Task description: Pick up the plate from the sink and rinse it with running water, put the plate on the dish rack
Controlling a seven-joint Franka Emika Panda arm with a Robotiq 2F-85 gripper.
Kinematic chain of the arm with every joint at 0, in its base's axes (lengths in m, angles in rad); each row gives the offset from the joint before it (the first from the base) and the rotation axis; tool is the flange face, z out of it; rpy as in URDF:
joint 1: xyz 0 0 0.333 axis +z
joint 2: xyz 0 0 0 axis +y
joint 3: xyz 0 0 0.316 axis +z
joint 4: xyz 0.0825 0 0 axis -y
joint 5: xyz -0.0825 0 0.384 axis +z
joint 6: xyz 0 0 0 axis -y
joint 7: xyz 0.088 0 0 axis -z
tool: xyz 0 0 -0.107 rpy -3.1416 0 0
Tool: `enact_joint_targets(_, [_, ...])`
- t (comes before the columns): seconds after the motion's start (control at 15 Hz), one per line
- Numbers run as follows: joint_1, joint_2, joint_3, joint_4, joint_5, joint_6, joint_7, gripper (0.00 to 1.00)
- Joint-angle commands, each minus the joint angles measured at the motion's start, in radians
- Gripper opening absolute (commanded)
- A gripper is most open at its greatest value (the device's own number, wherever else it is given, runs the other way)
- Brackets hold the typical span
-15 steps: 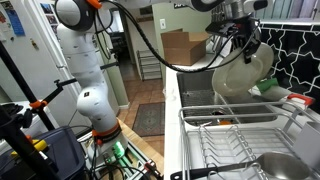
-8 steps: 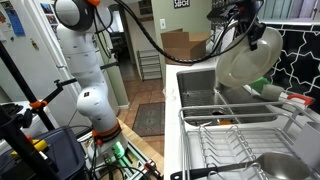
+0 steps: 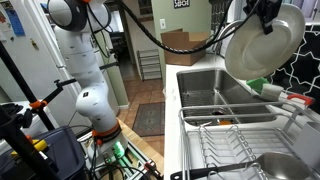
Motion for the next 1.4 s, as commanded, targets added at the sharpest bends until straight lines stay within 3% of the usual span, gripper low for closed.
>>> enact_joint_targets(0.0, [-0.031, -0.023, -0.036, 0.011, -0.031, -0.02, -0.038, 0.03])
enact_joint_targets(0.33, [-0.064, -0.063, -0.084, 0.003, -0.034, -0.118, -0.183, 0.03])
enact_joint_targets(0.6, [-0.075, -0.094, -0.116, 0.002, -0.072, -0.167, -0.172, 0.03])
enact_joint_targets(0.67, [-0.064, -0.063, -0.117, 0.014, -0.038, -0.15, -0.175, 0.03])
enact_joint_targets(0.73, [-0.064, -0.067, -0.122, 0.014, -0.04, -0.151, -0.175, 0.11])
enact_joint_targets(1.07, [-0.059, -0.056, -0.12, 0.014, -0.039, -0.151, -0.175, 0.11])
enact_joint_targets(1.13, [-0.058, -0.062, -0.116, 0.01, -0.055, -0.143, -0.171, 0.03])
enact_joint_targets(1.33, [-0.064, -0.081, -0.121, 0.017, -0.095, -0.226, -0.205, 0.03])
